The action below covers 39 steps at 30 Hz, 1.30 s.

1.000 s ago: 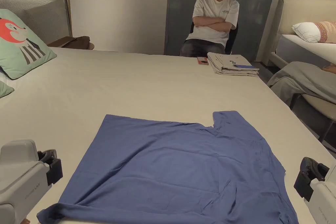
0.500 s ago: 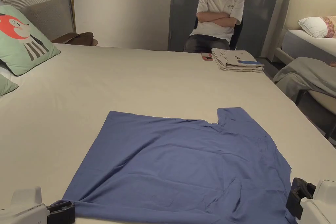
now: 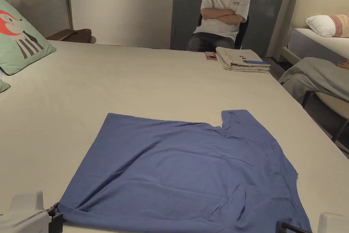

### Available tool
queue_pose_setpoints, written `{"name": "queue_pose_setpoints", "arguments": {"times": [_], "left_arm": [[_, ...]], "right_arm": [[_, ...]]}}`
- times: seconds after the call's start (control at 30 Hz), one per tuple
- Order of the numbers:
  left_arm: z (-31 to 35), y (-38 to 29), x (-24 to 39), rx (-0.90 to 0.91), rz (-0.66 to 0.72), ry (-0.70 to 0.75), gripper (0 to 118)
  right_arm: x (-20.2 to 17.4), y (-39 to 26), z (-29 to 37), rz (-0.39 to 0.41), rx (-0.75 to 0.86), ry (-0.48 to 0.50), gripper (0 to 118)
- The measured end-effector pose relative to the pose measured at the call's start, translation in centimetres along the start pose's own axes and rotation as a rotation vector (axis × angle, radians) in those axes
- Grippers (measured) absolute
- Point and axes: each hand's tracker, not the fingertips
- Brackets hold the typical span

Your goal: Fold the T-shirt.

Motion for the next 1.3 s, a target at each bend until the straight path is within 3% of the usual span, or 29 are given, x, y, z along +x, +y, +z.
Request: {"name": "queue_pose_setpoints", "arguments": {"times": [0.07, 0.13, 0.37, 0.57, 0.73, 1.0, 1.3], "left_arm": [[0.1, 0.1, 0.2, 0.006, -0.006, 0.0, 4], [0.2, 0.3, 0.4, 0.01, -0.009, 0.005, 4], [1.0, 2.0, 0.6, 0.041, -0.001, 0.009, 4], [0.7, 7.6, 1.9, 0.116, 0.023, -0.008, 4], [-3.1, 13.3, 3.5, 0.138, 0.04, -0.013, 4], [-12.0, 16.4, 5.3, -0.002, 0.039, 0.045, 4], [-16.7, 16.0, 5.4, -0.106, 0.042, 0.084, 4]], "right_arm": [[0.1, -0.6, -0.9, -0.003, -0.063, 0.016, 29], [0.2, -1.0, -1.2, -0.021, -0.058, 0.032, 5], [0.7, -0.9, 0.1, -0.046, 0.043, 0.037, 3], [2.4, 2.9, 1.1, -0.165, 0.196, 0.031, 3], [2.8, 7.3, -1.7, -0.204, 0.211, 0.028, 3], [1.5, 12.0, -10.5, -0.147, 0.069, -0.019, 3], [0.8, 13.2, -16.3, -0.085, -0.059, -0.049, 3]]}}
